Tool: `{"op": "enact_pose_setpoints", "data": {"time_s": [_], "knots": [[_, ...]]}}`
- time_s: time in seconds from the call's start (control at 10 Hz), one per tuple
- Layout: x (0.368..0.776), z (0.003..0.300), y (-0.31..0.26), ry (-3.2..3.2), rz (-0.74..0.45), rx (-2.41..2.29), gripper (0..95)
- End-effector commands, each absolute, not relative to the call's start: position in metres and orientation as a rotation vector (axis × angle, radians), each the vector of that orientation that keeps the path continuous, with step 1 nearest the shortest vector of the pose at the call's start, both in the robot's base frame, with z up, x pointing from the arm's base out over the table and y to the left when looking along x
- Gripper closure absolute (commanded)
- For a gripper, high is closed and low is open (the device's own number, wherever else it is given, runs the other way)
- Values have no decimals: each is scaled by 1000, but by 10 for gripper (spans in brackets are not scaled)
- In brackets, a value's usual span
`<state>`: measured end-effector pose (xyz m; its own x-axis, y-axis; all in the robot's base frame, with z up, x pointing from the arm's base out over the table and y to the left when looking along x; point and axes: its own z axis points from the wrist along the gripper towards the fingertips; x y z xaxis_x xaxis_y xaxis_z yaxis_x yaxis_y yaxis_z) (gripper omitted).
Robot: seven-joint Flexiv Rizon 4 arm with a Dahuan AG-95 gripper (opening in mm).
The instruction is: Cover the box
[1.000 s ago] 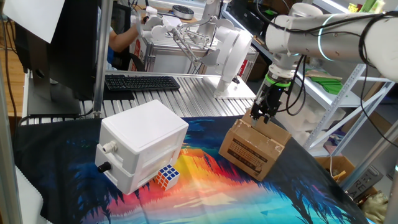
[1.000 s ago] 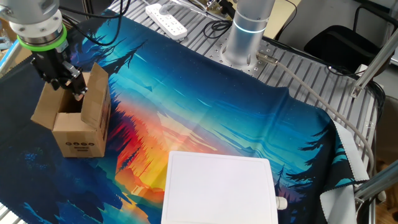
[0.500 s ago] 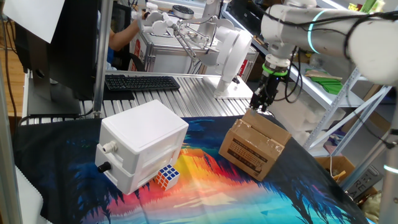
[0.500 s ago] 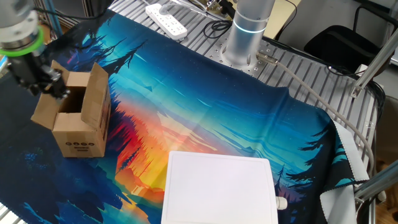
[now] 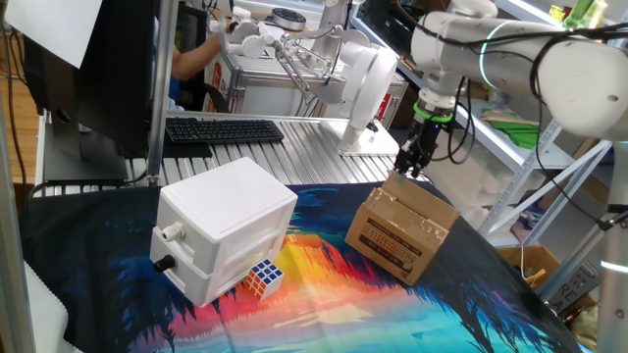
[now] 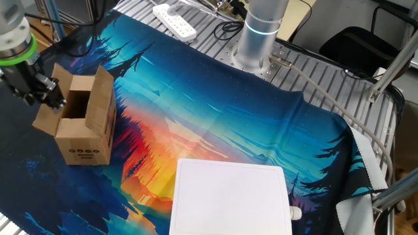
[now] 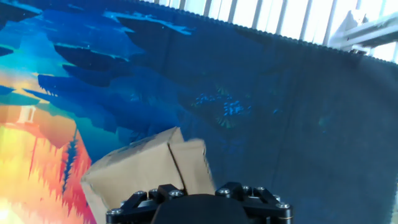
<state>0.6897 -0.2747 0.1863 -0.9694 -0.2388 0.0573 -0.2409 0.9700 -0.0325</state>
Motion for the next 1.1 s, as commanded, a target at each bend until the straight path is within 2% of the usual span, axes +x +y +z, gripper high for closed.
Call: {"op": "enact_pose_setpoints", "data": {"time_s": [0.1, 1.1], "knots": [[688, 180, -274, -3067, 66, 356, 380], [646, 184, -246, -3069, 66, 201, 380]]}}
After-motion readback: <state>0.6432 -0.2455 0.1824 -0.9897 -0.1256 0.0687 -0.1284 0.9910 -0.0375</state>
